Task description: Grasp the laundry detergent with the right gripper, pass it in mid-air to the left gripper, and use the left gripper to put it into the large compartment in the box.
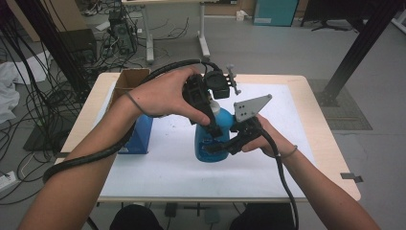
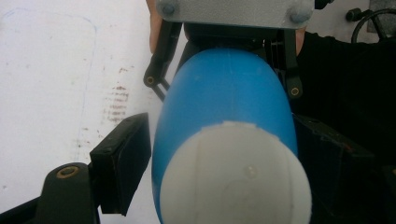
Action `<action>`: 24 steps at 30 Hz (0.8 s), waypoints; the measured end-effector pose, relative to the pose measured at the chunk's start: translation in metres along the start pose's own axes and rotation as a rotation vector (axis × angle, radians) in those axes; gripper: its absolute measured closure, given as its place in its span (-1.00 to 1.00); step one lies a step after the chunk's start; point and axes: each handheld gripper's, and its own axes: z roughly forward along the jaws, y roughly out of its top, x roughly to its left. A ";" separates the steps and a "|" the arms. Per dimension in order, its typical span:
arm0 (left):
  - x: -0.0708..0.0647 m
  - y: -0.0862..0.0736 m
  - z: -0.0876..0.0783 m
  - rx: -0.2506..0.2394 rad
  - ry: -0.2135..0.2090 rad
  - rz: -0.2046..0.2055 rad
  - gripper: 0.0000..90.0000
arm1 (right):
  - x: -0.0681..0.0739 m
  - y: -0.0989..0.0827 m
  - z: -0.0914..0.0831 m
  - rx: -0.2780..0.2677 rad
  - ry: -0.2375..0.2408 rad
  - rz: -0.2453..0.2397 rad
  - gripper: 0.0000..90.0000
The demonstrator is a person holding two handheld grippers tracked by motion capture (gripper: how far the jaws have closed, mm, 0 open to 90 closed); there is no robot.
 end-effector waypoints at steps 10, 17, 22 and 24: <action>0.002 0.001 -0.002 0.008 -0.011 -0.011 -0.38 | 0.000 -0.001 0.000 0.000 0.000 0.003 -0.03; 0.003 0.002 -0.003 0.013 -0.017 -0.011 -0.25 | -0.001 -0.001 0.000 0.002 0.001 0.004 -0.03; 0.004 0.002 -0.003 0.019 -0.017 -0.014 -0.18 | -0.001 -0.001 0.000 -0.001 0.003 0.003 -0.03; 0.004 0.003 -0.003 0.022 -0.018 -0.013 -0.18 | -0.001 -0.002 0.000 0.000 0.002 0.003 -0.03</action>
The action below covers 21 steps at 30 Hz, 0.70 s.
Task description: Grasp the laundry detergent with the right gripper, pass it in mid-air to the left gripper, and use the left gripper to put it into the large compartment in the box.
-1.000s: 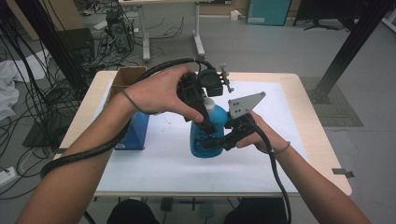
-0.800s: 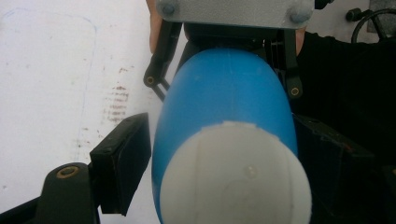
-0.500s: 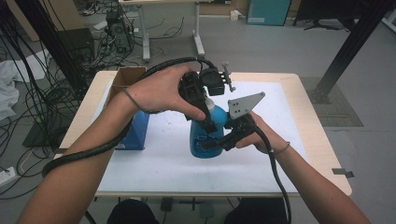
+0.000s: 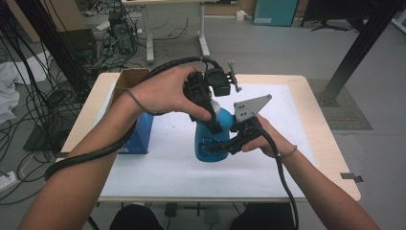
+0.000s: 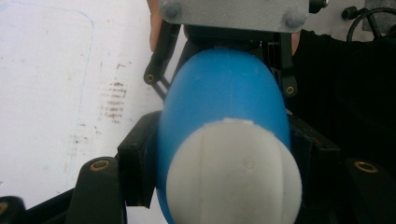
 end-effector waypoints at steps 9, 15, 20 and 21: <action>0.000 0.002 -0.001 -0.019 0.015 -0.006 -0.18 | -0.002 0.000 -0.002 -0.012 0.002 0.001 -0.03; 0.000 0.002 -0.001 -0.017 0.013 -0.008 -0.17 | -0.002 0.000 -0.003 -0.011 0.002 -0.002 -0.03; -0.001 0.003 -0.001 -0.008 0.017 -0.009 -0.18 | -0.002 0.001 -0.003 -0.011 0.001 -0.003 -0.03; -0.001 0.003 -0.001 -0.008 0.017 -0.009 -0.18 | -0.002 0.001 -0.002 -0.010 0.001 -0.003 -0.03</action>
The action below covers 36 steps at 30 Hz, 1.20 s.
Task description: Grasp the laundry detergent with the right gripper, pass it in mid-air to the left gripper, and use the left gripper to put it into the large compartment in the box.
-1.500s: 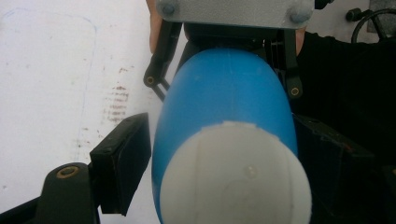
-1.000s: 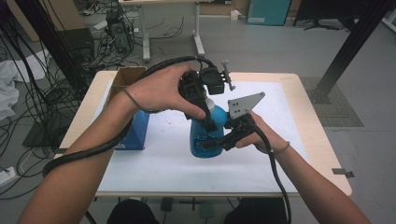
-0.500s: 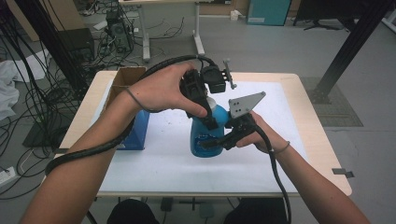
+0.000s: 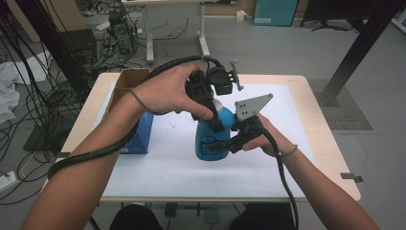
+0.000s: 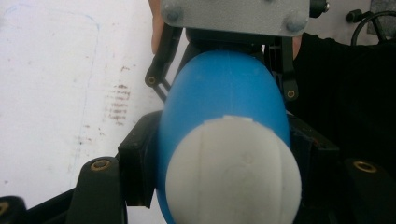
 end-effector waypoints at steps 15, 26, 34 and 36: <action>-0.002 -0.001 0.000 0.007 -0.001 -0.004 -0.18 | 0.002 0.001 0.001 0.003 0.000 -0.005 -0.03; -0.003 -0.002 -0.001 0.000 0.001 -0.001 -0.18 | 0.003 0.001 0.000 0.008 -0.003 -0.007 -0.03; -0.004 -0.001 -0.001 -0.003 0.006 0.003 -0.18 | 0.003 0.001 0.000 0.008 -0.002 -0.008 -0.03; -0.004 -0.002 -0.001 -0.003 0.005 0.002 -0.18 | 0.003 0.001 0.000 0.009 -0.002 -0.007 -0.03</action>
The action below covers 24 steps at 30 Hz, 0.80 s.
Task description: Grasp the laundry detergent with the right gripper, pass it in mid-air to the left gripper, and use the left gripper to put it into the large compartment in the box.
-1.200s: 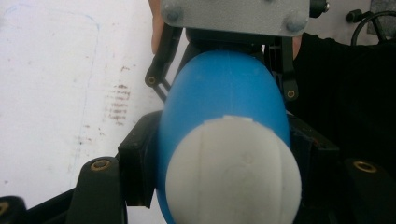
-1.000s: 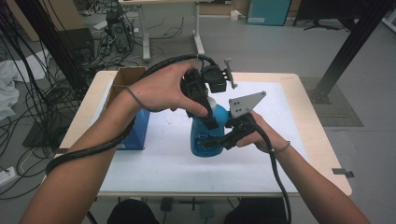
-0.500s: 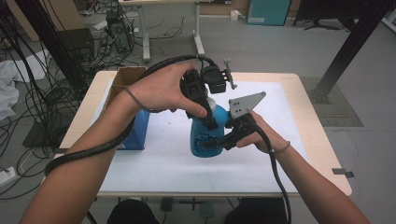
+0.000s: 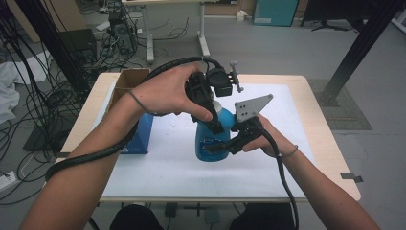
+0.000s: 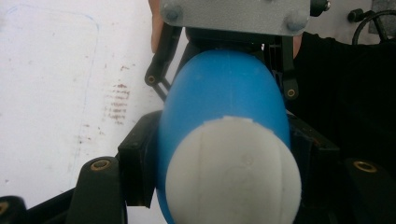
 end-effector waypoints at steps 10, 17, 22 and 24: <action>0.000 -0.001 0.000 0.008 0.000 -0.001 -0.18 | 0.000 0.000 0.001 0.006 0.000 -0.004 -0.03; 0.000 -0.002 0.001 0.009 0.001 -0.002 -0.18 | -0.001 0.000 0.002 0.007 0.001 -0.006 -0.03; 0.001 -0.001 0.001 0.013 0.000 0.000 -0.18 | -0.001 0.000 0.002 0.004 0.002 -0.005 -0.03; 0.001 -0.001 0.001 0.012 0.001 -0.003 -0.18 | -0.002 0.000 0.002 0.005 0.003 -0.005 -0.03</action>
